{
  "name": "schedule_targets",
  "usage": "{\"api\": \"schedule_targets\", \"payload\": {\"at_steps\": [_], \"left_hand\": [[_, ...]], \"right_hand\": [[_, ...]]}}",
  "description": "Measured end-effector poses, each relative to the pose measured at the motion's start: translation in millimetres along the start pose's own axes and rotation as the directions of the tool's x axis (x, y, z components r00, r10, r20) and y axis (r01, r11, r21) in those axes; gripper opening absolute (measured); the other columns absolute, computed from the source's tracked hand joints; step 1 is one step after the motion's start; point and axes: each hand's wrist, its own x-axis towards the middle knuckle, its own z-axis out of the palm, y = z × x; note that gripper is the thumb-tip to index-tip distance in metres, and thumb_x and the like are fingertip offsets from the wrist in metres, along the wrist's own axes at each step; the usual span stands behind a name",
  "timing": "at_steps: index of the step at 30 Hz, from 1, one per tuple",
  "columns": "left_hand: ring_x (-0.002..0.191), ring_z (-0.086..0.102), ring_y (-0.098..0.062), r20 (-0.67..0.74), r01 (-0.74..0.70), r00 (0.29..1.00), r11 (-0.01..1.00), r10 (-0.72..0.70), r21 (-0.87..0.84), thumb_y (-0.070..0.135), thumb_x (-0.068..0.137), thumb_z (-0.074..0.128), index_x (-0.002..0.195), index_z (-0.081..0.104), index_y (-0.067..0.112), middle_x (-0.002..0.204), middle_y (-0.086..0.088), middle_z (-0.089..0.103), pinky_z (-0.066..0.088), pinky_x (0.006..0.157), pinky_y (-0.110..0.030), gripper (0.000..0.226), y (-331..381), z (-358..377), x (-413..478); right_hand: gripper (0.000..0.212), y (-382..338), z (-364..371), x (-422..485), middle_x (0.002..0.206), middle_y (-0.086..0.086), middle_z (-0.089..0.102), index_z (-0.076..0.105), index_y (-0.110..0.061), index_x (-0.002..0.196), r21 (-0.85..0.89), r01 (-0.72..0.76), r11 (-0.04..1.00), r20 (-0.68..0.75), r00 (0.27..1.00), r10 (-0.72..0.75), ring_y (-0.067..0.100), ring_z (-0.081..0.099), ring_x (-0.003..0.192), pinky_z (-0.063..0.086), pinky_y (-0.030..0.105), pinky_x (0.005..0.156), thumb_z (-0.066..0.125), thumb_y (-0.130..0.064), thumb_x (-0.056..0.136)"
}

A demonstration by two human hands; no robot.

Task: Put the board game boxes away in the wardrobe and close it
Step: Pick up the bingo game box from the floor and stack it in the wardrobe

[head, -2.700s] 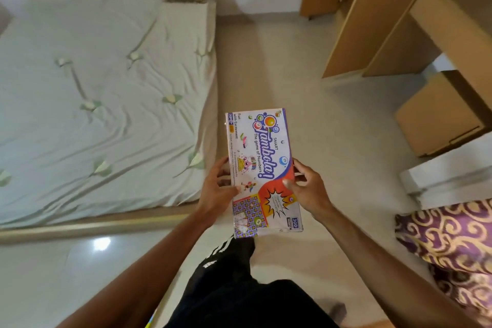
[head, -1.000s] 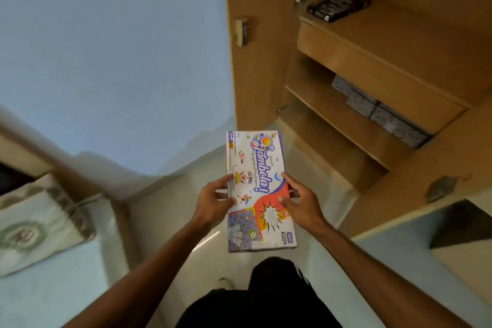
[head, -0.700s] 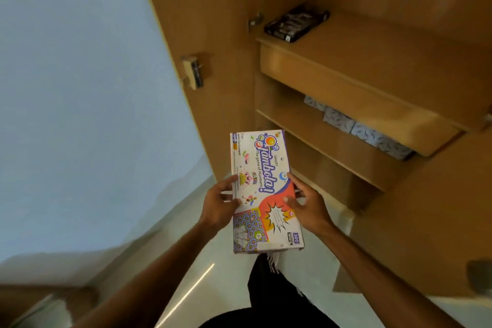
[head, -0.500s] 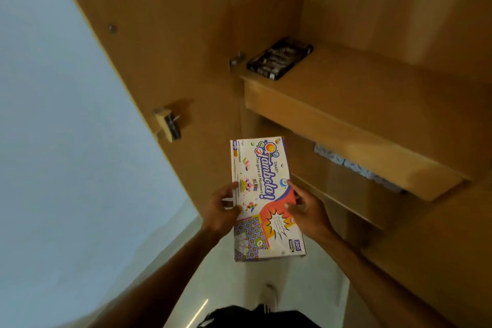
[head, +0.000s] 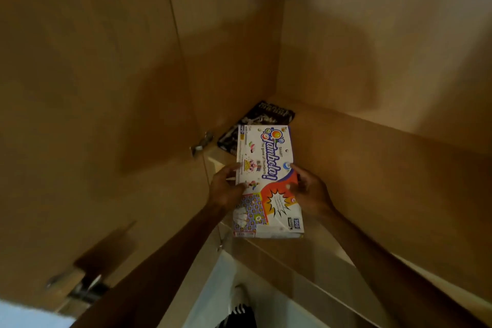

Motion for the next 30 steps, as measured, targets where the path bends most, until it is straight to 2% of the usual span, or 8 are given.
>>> {"api": "schedule_targets", "payload": {"at_steps": [7, 10, 13, 15, 19, 23, 28, 30], "left_hand": [[0.115, 0.056, -0.020, 0.367, 0.064, 0.926, 0.995, -0.085, 0.070, 0.000, 0.074, 0.080, 0.142, 0.044, 0.015, 0.134, -0.001, 0.050, 0.058, 0.070, -0.017, 0.078, 44.8, 11.4, 137.2], [0.131, 0.044, -0.020, 0.548, 0.011, 0.821, 0.965, -0.159, 0.263, -0.006, 0.063, 0.085, 0.148, 0.034, 0.021, 0.151, 0.000, 0.033, 0.053, 0.093, -0.023, 0.103, 42.3, 9.0, 174.7], [0.141, 0.034, -0.020, 0.573, -0.170, 0.800, 0.849, -0.177, 0.500, 0.019, 0.046, 0.096, 0.151, 0.030, 0.026, 0.158, 0.003, 0.020, 0.040, 0.113, -0.040, 0.124, 39.0, 3.0, 199.3], [0.140, 0.036, -0.019, 0.549, -0.214, 0.829, 0.848, -0.104, 0.484, 0.027, 0.039, 0.098, 0.146, 0.041, 0.025, 0.157, 0.004, 0.022, 0.041, 0.112, -0.041, 0.120, 38.9, -1.3, 207.6], [0.114, 0.060, -0.014, 0.360, -0.350, 0.918, 0.770, 0.167, 0.534, 0.018, 0.054, 0.093, 0.117, 0.068, 0.018, 0.129, 0.001, 0.058, 0.053, 0.097, -0.038, 0.068, 36.9, -12.4, 209.0], [0.087, 0.069, -0.010, 0.081, -0.291, 0.937, 0.629, 0.340, 0.721, 0.015, 0.075, 0.077, 0.086, 0.077, 0.025, 0.102, 0.003, 0.074, 0.057, 0.079, -0.034, 0.016, 25.2, -3.6, 188.9], [0.106, 0.063, -0.019, 0.004, -0.273, 0.893, 0.533, 0.451, 0.800, -0.004, 0.073, 0.064, 0.096, 0.077, 0.022, 0.111, 0.000, 0.071, 0.048, 0.091, -0.025, 0.037, 10.4, 2.9, 173.5], [0.111, 0.060, -0.020, 0.008, -0.287, 0.880, 0.519, 0.475, 0.805, -0.008, 0.070, 0.061, 0.097, 0.075, 0.021, 0.114, 0.001, 0.069, 0.046, 0.094, -0.024, 0.042, 8.9, 0.7, 169.9]], "right_hand": [[0.049, -12.8, -8.6, 143.4, 0.128, 0.006, 0.062, 0.052, -0.013, 0.135, -0.059, -0.054, 0.997, -0.065, 0.997, 0.051, 0.019, 0.061, 0.111, 0.054, 0.032, 0.089, 0.065, -0.006, 0.089], [0.044, -12.1, -11.1, 174.7, 0.128, 0.009, 0.062, 0.056, -0.012, 0.131, -0.061, -0.063, 0.996, -0.065, 0.996, 0.059, 0.021, 0.062, 0.109, 0.054, 0.020, 0.073, 0.065, -0.006, 0.088], [0.042, -8.6, -14.8, 193.9, 0.129, 0.009, 0.060, 0.056, -0.012, 0.128, -0.067, -0.066, 0.996, -0.012, 0.998, 0.066, 0.021, 0.060, 0.112, 0.055, 0.022, 0.072, 0.066, -0.006, 0.088], [0.039, -4.2, -16.9, 199.4, 0.128, 0.010, 0.061, 0.060, -0.011, 0.122, -0.101, -0.036, 0.994, 0.003, 0.999, 0.036, 0.023, 0.060, 0.115, 0.056, 0.031, 0.084, 0.070, -0.007, 0.085], [0.027, -7.9, -17.6, 200.7, 0.116, 0.000, 0.060, 0.067, -0.015, 0.108, -0.166, 0.113, 0.980, 0.062, 0.993, -0.104, 0.019, 0.060, 0.110, 0.055, 0.035, 0.091, 0.071, -0.006, 0.083], [0.033, -17.1, -7.1, 201.2, 0.114, -0.001, 0.051, 0.068, -0.010, 0.110, -0.242, 0.288, 0.927, 0.199, 0.949, -0.244, 0.014, 0.057, 0.105, 0.049, 0.010, 0.085, 0.070, 0.001, 0.079], [0.031, -17.1, 10.9, 204.6, 0.120, 0.009, 0.055, 0.072, -0.008, 0.108, -0.333, 0.399, 0.854, 0.313, 0.902, -0.299, 0.024, 0.054, 0.116, 0.052, 0.038, 0.097, 0.067, 0.001, 0.079], [0.030, -17.4, 16.1, 204.5, 0.125, 0.011, 0.052, 0.072, -0.009, 0.110, -0.364, 0.404, 0.839, 0.338, 0.897, -0.286, 0.024, 0.047, 0.122, 0.046, 0.037, 0.102, 0.065, -0.001, 0.082]]}}
